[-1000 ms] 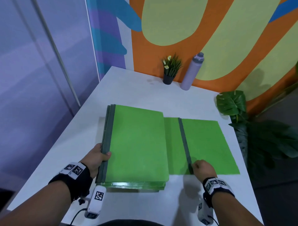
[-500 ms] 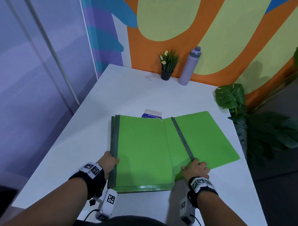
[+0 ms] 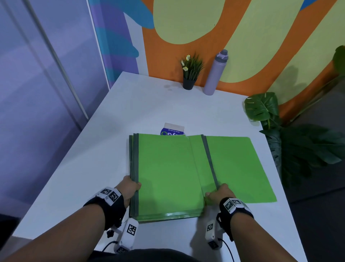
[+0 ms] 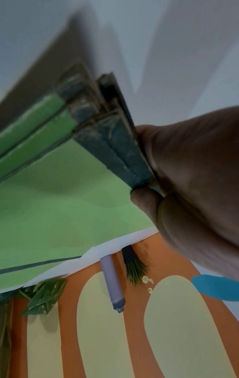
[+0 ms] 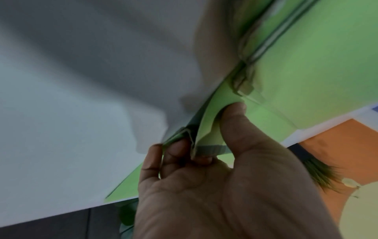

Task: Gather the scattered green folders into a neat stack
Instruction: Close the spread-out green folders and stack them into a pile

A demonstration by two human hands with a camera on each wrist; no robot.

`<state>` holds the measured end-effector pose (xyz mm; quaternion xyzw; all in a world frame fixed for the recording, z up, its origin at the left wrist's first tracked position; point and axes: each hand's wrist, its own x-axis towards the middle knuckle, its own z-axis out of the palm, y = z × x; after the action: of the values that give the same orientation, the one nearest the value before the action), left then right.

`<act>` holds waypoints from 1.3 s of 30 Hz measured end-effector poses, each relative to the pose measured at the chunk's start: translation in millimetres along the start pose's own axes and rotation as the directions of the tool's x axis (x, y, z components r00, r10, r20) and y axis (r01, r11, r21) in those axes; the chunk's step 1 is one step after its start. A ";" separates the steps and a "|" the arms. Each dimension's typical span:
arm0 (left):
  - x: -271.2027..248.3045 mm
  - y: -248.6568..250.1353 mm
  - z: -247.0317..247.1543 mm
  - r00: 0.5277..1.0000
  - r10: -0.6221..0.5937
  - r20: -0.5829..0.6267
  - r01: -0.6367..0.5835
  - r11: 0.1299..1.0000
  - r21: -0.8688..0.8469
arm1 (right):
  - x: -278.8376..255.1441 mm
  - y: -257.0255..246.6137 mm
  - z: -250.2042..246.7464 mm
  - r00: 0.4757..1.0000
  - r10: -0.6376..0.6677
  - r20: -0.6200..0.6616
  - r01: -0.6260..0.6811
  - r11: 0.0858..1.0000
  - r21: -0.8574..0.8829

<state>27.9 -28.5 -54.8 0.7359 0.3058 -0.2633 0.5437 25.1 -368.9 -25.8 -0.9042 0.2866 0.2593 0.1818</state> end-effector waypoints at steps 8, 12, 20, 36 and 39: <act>18.4 3.9 -14.8 1.000 0.004 -0.019 -0.005 0.999 -0.046 | -17.9 -17.4 -63.3 0.869 -0.089 -0.487 0.243 0.934 0.263; -0.1 10.2 -18.7 0.999 -0.054 0.006 0.054 0.995 -0.083 | -49.0 -44.9 -109.3 0.649 -0.138 -0.748 0.407 0.894 0.188; -28.0 15.5 -12.3 0.985 -0.154 0.073 0.170 0.927 -0.335 | -105.1 -83.4 -64.4 0.038 -0.685 -0.727 0.840 0.417 -0.348; -42.6 24.5 -16.3 0.985 -0.148 0.088 0.172 0.829 -0.531 | -83.1 -60.5 28.7 0.430 -0.786 0.445 0.893 0.297 -0.338; -39.9 19.6 -17.0 0.998 -0.058 -0.012 0.049 0.931 -0.361 | -84.6 -58.3 32.7 0.338 -0.840 0.424 0.933 0.242 -0.265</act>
<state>16.3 -23.1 -8.9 0.6178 0.3750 -0.2091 0.6588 -10.5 -272.6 7.0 -0.8880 -0.3683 0.2563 0.1004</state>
